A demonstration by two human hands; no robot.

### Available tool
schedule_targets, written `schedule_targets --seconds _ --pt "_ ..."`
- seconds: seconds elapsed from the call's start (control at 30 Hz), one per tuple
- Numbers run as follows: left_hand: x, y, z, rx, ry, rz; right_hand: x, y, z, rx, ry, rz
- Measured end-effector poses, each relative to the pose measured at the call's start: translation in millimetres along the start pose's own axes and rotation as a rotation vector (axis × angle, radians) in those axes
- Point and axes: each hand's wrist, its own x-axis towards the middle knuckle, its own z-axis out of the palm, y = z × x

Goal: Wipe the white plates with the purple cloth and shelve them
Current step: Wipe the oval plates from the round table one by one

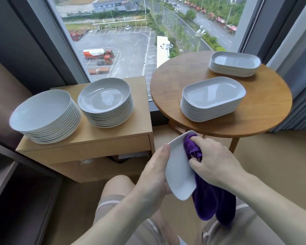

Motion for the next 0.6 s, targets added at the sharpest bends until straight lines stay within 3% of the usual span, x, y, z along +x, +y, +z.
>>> schedule_targets --seconds 0.27,0.47,0.6 --pt "2.9 -3.3 -5.0 0.056 0.212 -0.039 -48.1 -53.1 23.8 0.068 -0.115 -0.288" --pt "3.6 -8.8 -5.1 0.046 0.139 -0.163 -43.1 -47.2 15.3 0.060 -0.118 -0.322" --pt "13.5 -11.8 -5.5 0.137 0.106 -0.077 -31.9 -40.0 12.9 0.071 -0.020 -0.239"
